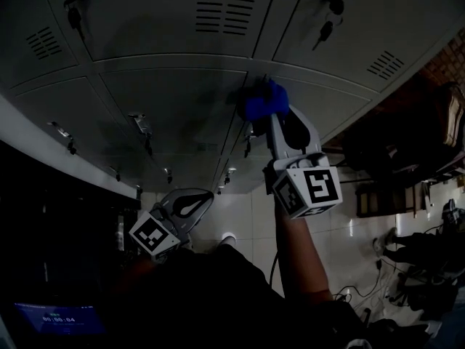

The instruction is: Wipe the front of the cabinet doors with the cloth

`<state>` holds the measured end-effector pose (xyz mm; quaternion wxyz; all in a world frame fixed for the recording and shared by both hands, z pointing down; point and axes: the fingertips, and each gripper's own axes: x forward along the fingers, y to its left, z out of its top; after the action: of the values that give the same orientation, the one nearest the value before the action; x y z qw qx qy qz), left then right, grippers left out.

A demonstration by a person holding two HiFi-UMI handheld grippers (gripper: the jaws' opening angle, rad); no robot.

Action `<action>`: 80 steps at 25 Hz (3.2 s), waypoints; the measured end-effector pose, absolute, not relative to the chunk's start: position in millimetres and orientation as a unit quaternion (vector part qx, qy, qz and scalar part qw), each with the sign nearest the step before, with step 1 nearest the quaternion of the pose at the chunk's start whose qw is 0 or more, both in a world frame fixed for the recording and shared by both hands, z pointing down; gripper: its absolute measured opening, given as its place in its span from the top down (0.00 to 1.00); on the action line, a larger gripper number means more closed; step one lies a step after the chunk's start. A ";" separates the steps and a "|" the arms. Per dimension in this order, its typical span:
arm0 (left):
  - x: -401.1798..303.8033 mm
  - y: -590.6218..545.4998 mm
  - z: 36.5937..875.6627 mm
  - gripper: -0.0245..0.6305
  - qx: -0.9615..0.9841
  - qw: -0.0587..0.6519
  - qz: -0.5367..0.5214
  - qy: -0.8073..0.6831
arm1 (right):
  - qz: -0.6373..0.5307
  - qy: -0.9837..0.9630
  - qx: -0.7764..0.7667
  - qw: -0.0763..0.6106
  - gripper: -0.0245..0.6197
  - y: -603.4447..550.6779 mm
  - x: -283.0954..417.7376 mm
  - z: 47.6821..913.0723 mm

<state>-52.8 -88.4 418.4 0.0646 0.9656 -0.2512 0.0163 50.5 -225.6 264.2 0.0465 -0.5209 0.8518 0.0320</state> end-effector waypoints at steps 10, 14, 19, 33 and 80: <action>-52.9 -105.0 427.6 0.96 0.966 0.061 0.019 -0.251 | 0.051 0.842 -0.537 0.036 0.85 -238.6 64.2 262.2; -42.3 -107.3 429.7 0.96 0.969 0.061 0.022 -0.240 | 0.058 0.827 -0.557 0.041 0.85 -238.8 92.2 261.9; -28.5 -110.2 427.3 0.96 0.970 0.063 0.021 -0.232 | 0.065 0.811 -0.579 0.050 0.85 -239.2 127.0 259.5; 17.7 -111.1 433.4 0.96 0.972 0.063 0.039 -0.223 | 0.085 0.769 -0.631 0.059 0.85 -239.5 223.2 260.5; -43.7 -103.3 419.5 0.96 0.953 0.044 0.022 -0.300 | 0.020 0.872 -0.490 0.013 0.85 -238.9 61.5 339.5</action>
<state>-43.7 -103.3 419.5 0.0443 0.9527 -0.2997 0.0225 61.5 -238.9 339.5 0.0131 -0.4897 0.8715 0.0204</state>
